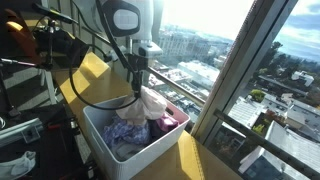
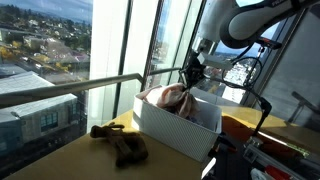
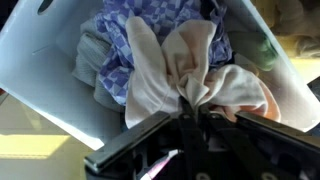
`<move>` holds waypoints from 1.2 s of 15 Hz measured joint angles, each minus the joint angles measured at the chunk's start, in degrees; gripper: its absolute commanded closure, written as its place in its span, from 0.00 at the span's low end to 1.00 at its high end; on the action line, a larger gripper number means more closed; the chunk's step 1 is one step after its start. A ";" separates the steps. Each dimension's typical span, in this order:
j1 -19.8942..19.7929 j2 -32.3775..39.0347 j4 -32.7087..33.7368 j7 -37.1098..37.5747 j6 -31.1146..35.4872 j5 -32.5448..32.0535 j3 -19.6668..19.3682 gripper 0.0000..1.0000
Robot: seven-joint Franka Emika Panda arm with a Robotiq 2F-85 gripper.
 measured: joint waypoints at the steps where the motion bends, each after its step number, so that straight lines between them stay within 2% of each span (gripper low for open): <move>1: -0.04 1.19 -0.91 0.38 0.47 -0.32 -0.15 0.67; 2: -0.04 2.46 -1.57 0.80 0.69 -0.65 -0.27 0.65; 7: 0.08 6.22 -1.57 1.41 0.98 -0.96 -0.52 0.31; 11: 0.37 -0.42 1.21 1.40 -1.64 -0.92 -0.55 0.02; 15: 1.86 -5.80 7.64 1.65 -6.51 -0.92 2.24 0.00; 18: 4.62 -3.26 11.76 2.99 -6.55 -0.92 6.17 0.00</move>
